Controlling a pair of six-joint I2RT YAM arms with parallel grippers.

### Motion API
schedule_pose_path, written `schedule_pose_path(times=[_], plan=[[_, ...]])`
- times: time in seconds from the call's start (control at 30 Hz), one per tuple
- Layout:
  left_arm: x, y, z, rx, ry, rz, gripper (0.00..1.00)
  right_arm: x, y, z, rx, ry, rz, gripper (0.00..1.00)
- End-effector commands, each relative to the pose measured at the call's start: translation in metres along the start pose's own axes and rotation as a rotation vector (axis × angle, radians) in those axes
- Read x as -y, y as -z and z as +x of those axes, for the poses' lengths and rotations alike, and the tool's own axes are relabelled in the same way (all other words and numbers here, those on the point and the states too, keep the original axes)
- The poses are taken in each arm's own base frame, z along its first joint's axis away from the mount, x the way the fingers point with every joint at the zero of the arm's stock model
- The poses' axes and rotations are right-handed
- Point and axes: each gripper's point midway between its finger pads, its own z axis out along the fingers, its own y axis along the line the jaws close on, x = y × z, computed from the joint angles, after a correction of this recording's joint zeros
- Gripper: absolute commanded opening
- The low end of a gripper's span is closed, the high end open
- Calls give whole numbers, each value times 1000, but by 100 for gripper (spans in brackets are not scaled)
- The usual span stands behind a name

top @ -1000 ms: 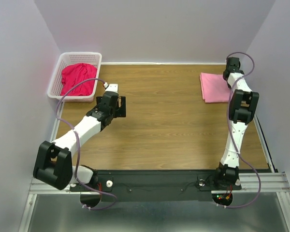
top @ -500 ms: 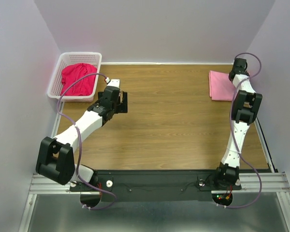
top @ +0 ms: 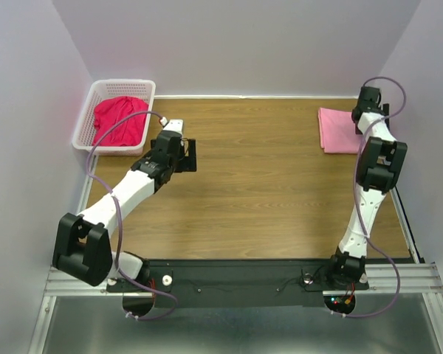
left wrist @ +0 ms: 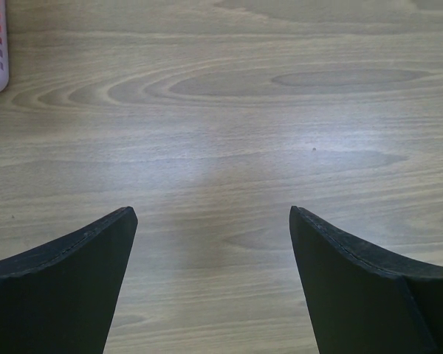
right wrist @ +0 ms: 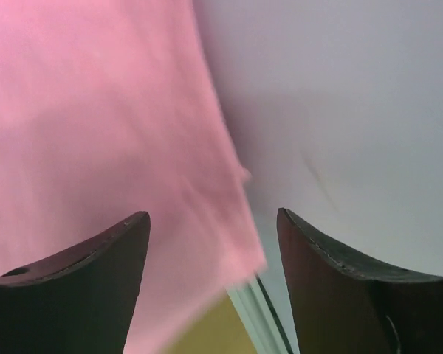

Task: Fold and stack the t-shirts
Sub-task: Neatly place the folded tshirt to the corner

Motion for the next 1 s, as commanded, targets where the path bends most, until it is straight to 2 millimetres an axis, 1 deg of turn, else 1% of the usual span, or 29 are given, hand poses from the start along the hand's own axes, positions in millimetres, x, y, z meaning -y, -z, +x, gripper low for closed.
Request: schedule_pose_path(times=[0.0,0.03,0.07,0.1,0.13,0.17,0.2,0.23,0.27,0.3,0.33,0.37,0.4,0.43,0.47,0.5,0.53,0.6,0.63,0.67,0.7,0.73,0.77,0.8,0.83,0.87,0.9,0.93,0.97], plan=[[5,37,-52,169,80,37,97,78,92,-64,200,-304,-20,79],[3,53,-67,224,99,44,97,101,129,-80,269,-365,-67,86],[1,61,-74,251,107,40,97,107,145,-80,286,-395,-95,89],[-3,69,-82,282,115,32,97,116,164,-82,312,-455,-123,93],[-11,85,-93,335,134,8,98,114,175,-74,310,-469,-157,97],[-19,102,-106,396,152,-16,99,138,215,-82,382,-533,-198,100],[-19,103,-107,401,153,-15,99,145,232,-81,407,-559,-221,100],[-30,122,-117,465,182,-47,98,143,240,-68,399,-555,-242,100],[-36,130,-120,490,206,-62,98,152,260,-68,432,-600,-264,100],[-41,139,-123,520,226,-76,98,156,276,-65,460,-619,-300,100],[-52,158,-128,578,269,-103,99,183,315,-61,540,-666,-298,100],[-59,164,-126,605,301,-125,99,182,321,-47,538,-680,-309,100],[-64,172,-126,633,318,-131,99,208,354,-38,615,-720,-287,100],[-69,192,-129,693,341,-116,99,219,369,-34,658,-750,-272,100],[-72,194,-122,705,341,-117,99,224,377,-26,678,-769,-255,100],[-76,201,-120,731,338,-121,99,226,378,-10,673,-761,-208,100],[-81,221,-121,790,350,-106,99,237,398,-1,724,-773,-190,100],[-86,232,-119,837,331,-106,99,226,411,12,746,-738,-210,100],[-91,244,-117,871,304,-109,99,226,417,18,765,-709,-212,100],[-93,247,-115,881,294,-117,99,237,438,30,820,-734,-217,100],[-100,250,-112,889,299,-147,99,231,435,41,811,-739,-220,100],[-106,259,-110,912,315,-163,99,236,441,51,829,-759,-215,100],[-112,262,-107,917,333,-186,99,246,458,66,887,-784,-219,100],[-113,264,-105,923,341,-184,99,249,465,74,917,-796,-224,100],[-114,270,-103,939,353,-173,99,241,461,83,925,-749,-221,100],[-114,272,-102,943,358,-162,99,243,465,89,945,-740,-218,100],[-112,273,-101,943,360,-143,99,251,476,99,984,-749,-208,100],[-110,278,-99,953,358,-122,99,251,475,103,984,-745,-204,100],[-110,276,-95,939,358,-123,99,249,475,109,969,-746,-210,100]])
